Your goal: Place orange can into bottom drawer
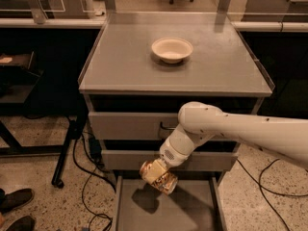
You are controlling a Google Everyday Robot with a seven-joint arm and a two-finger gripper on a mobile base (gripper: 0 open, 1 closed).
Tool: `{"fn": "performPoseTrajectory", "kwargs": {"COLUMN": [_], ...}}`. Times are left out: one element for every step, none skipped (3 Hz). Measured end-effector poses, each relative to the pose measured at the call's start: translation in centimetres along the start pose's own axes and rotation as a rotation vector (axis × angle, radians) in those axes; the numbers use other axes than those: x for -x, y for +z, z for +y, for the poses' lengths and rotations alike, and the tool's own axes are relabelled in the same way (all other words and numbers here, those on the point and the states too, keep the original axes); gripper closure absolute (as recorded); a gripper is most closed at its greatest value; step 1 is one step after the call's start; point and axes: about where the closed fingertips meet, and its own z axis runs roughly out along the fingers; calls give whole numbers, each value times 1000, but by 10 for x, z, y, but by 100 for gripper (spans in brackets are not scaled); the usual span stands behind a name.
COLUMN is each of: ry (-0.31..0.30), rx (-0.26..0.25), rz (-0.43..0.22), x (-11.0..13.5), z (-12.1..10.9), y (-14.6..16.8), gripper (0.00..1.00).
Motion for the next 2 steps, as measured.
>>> {"fn": "performPoseTrajectory", "kwargs": {"ry": [58,227], "rx": [18,47], "rz": [-10,-73], "x": [-13,-48], "z": [-13,-59], "y": [9,35], "gripper": [100,100]}}
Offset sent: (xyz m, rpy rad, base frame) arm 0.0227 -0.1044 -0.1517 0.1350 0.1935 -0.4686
